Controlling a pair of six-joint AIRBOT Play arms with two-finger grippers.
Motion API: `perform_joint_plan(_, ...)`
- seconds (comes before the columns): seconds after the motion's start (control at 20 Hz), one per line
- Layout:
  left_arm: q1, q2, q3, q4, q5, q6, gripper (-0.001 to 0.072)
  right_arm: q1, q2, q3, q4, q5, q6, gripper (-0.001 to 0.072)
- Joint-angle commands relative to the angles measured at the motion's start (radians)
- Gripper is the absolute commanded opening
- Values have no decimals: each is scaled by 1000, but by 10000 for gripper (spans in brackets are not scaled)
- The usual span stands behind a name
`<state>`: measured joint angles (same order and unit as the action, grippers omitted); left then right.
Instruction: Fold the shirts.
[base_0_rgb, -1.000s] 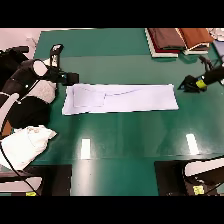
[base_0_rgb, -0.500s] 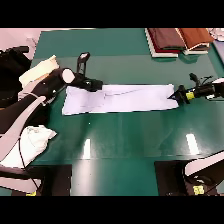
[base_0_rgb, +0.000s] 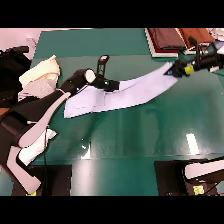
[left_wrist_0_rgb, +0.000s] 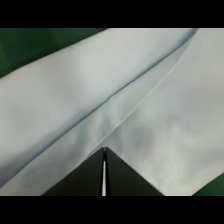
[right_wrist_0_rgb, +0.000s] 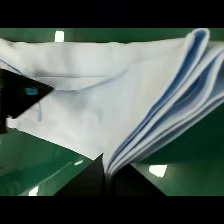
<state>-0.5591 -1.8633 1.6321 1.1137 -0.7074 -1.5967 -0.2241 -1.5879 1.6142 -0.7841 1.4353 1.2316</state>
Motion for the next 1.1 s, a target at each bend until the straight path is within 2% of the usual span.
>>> perform_joint_plan(0.0, -25, -85, 61, -27, -11, 1, 23, 121, 74, 143, 6, 18, 71, 14)
perform_joint_plan(0.25, -24, -93, 64, -55, -61, 34, 23, 254, 81, 272, 5, 25, 119, 14)
perform_joint_plan(0.5, 30, -36, 105, 68, -197, 29, 23, 354, 77, 281, 8, -27, 122, 14)
perform_joint_plan(0.7, 187, 145, 114, 204, -278, 20, 23, 489, 30, 281, 113, -94, 89, 14)
perform_joint_plan(0.9, 377, 379, 114, 299, -333, 35, 24, 724, -132, 336, 199, -271, 37, 19)
perform_joint_plan(0.95, 417, 435, 114, 327, -338, 35, 24, 781, -197, 385, 199, -331, 31, 99)
perform_joint_plan(1.0, 450, 483, 114, 349, -343, 35, 24, 832, -269, 444, 199, -393, 31, 304)
perform_joint_plan(1.05, 475, 521, 114, 358, -350, 35, 24, 864, -320, 484, 199, -434, 31, 418)
